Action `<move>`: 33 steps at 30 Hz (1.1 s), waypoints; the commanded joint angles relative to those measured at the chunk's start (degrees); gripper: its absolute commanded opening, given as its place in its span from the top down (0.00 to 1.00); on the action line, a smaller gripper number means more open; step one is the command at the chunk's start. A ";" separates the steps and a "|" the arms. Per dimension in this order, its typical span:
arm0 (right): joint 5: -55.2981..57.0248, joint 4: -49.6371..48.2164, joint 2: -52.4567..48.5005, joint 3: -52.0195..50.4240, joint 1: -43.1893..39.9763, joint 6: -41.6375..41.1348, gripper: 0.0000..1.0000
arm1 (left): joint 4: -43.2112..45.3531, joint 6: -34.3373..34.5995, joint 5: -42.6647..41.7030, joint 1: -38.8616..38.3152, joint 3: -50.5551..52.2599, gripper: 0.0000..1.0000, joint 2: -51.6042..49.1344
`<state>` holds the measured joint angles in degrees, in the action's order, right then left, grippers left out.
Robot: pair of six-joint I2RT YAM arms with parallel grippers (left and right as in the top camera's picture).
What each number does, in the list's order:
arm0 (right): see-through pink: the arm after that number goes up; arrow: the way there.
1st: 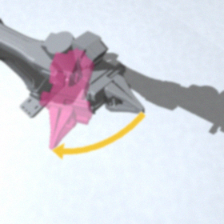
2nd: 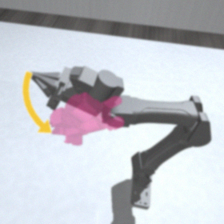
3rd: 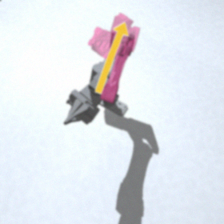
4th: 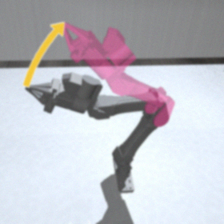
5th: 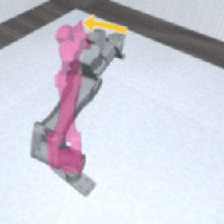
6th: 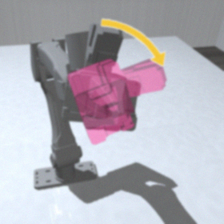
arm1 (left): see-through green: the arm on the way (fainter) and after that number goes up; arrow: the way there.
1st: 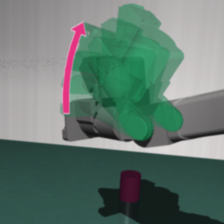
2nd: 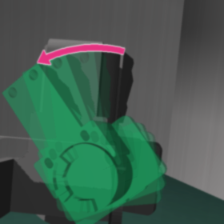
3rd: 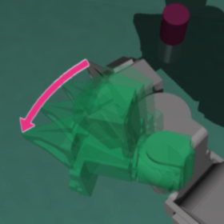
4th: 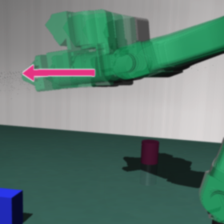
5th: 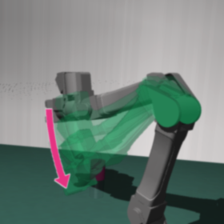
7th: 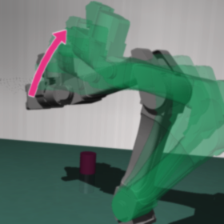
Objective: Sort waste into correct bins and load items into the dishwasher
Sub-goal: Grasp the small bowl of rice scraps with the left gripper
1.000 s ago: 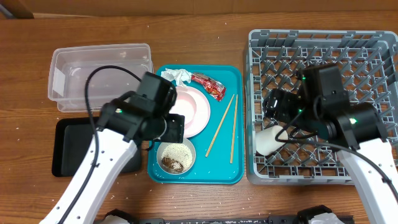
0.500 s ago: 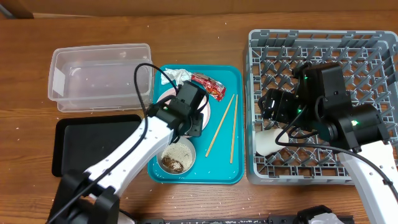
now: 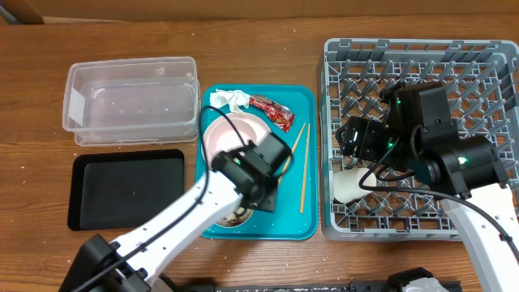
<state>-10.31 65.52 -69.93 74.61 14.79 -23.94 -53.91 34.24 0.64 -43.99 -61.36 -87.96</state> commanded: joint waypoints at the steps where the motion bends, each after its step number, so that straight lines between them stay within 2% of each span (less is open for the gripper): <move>1: -0.31 -0.55 0.00 1.09 0.37 0.35 0.13 | 1.86 4.66 5.44 -3.39 3.04 0.46 -2.19; 5: -0.31 -0.57 0.00 1.09 0.37 0.35 0.13 | 3.30 5.66 10.12 -3.87 3.23 0.49 -6.71; 9: -0.33 -0.52 0.00 1.09 0.37 0.35 0.13 | 4.39 6.51 11.41 -3.41 3.23 0.58 -10.12; 10: -0.33 -0.52 0.00 1.09 0.37 0.35 0.13 | 4.92 6.51 11.37 -3.39 3.23 0.62 -10.45; 13: -0.33 -0.52 0.00 1.09 0.37 0.35 0.13 | 5.33 6.75 11.08 -3.39 2.67 0.92 -10.49; 14: -0.33 -0.52 0.00 1.11 0.37 0.35 0.13 | 5.05 6.75 10.71 -3.39 2.19 0.96 -10.47; 21: -0.31 -0.50 0.00 1.09 0.37 0.35 0.13 | -2.12 6.95 3.17 -0.26 -1.64 0.96 -3.48; 24: -0.31 -0.50 0.00 1.09 0.37 0.35 0.13 | -3.82 2.45 -3.19 4.50 -1.77 0.96 4.59; 28: -0.31 -0.50 0.00 1.09 0.37 0.35 0.13 | -5.57 -4.76 -11.65 16.26 -1.75 0.96 15.89; 33: -0.31 -0.52 0.00 1.09 0.37 0.35 0.13 | -6.91 -16.83 -28.48 37.86 -1.57 0.96 22.27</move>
<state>-10.33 65.34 -69.93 74.61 14.79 -23.92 -59.96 27.77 -14.09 -15.53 -62.35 -67.33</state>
